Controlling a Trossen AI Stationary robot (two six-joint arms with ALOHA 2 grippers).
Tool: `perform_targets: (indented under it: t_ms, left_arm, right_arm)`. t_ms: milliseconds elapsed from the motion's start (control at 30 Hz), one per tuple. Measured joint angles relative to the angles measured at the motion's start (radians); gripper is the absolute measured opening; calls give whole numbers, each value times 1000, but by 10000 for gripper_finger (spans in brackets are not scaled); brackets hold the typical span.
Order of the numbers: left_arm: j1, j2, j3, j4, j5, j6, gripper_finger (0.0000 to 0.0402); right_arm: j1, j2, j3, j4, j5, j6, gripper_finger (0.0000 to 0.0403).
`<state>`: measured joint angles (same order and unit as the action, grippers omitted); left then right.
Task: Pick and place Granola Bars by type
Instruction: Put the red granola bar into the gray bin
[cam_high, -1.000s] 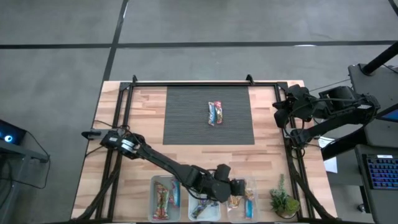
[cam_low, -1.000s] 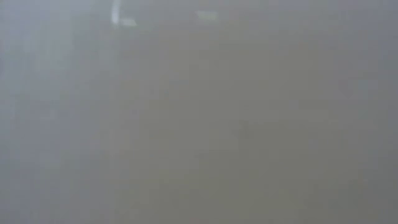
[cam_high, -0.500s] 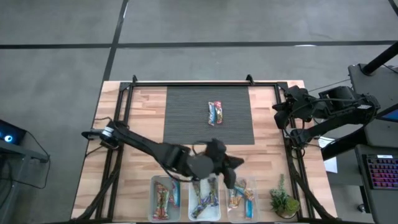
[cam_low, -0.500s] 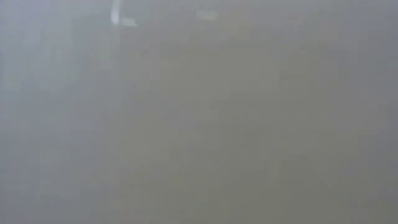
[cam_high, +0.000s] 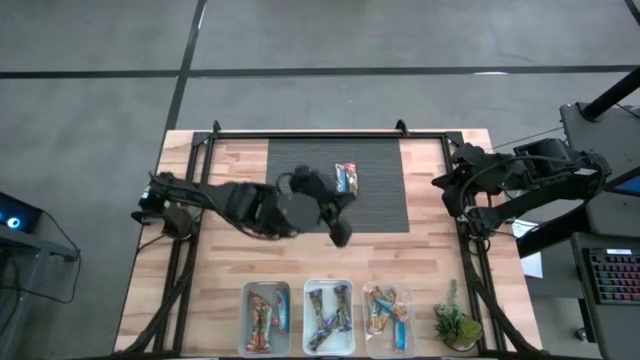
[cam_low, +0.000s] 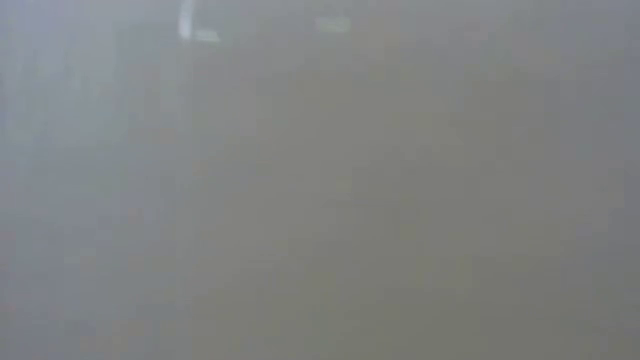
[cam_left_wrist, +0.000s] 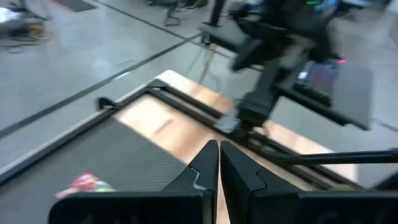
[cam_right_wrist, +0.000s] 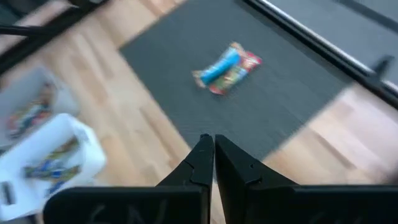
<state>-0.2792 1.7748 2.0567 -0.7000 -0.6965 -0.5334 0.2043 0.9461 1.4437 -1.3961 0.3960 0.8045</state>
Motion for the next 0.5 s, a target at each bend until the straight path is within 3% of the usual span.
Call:
perform_targets:
  t_ms: [300, 500]
  left_arm:
    - [84, -28, 0, -64, 9, 73, 0]
    - [123, -28, 0, -89, 113, 180, 0]
  right_arm:
    - [0, 21, 1, 193, -38, -109, 8]
    - [-2, 64, 2, 271, -38, -108, 8]
